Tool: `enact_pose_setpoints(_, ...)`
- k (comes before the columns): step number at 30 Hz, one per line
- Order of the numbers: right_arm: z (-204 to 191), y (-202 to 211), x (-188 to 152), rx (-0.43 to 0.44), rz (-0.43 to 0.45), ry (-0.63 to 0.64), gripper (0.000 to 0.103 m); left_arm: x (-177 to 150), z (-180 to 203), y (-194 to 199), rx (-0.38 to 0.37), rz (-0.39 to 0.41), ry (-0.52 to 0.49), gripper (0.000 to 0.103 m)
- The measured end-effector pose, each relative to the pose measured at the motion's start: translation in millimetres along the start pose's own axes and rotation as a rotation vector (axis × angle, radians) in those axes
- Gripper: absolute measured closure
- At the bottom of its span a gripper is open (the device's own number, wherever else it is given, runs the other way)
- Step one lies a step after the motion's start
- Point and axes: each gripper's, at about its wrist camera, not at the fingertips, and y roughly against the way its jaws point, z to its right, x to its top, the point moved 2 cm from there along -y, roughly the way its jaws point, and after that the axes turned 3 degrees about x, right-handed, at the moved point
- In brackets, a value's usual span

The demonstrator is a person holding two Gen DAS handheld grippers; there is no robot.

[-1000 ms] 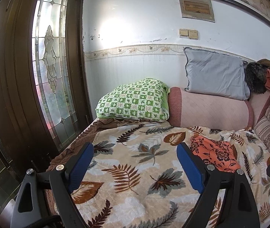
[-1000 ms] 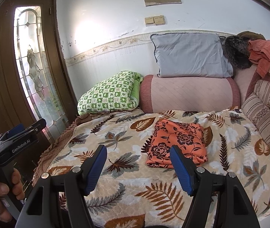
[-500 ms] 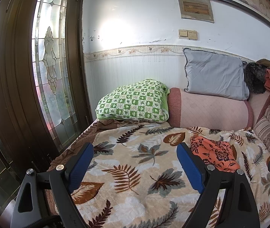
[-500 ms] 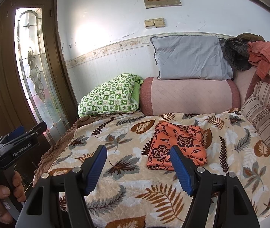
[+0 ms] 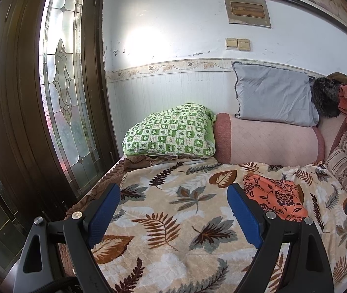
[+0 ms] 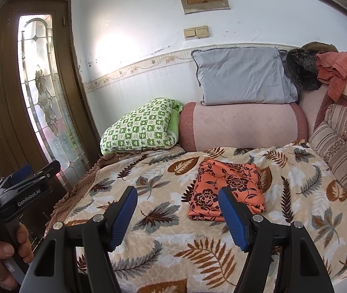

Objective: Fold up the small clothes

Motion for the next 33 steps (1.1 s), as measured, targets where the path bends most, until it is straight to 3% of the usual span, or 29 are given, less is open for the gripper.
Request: enact_pose_setpoints(33,1.9,-4.5,-8.1,-0.013,-0.005,-0.031,0.031,-8.2,-2.4,-3.6,-0.013,-0.008,-0.021,0.014)
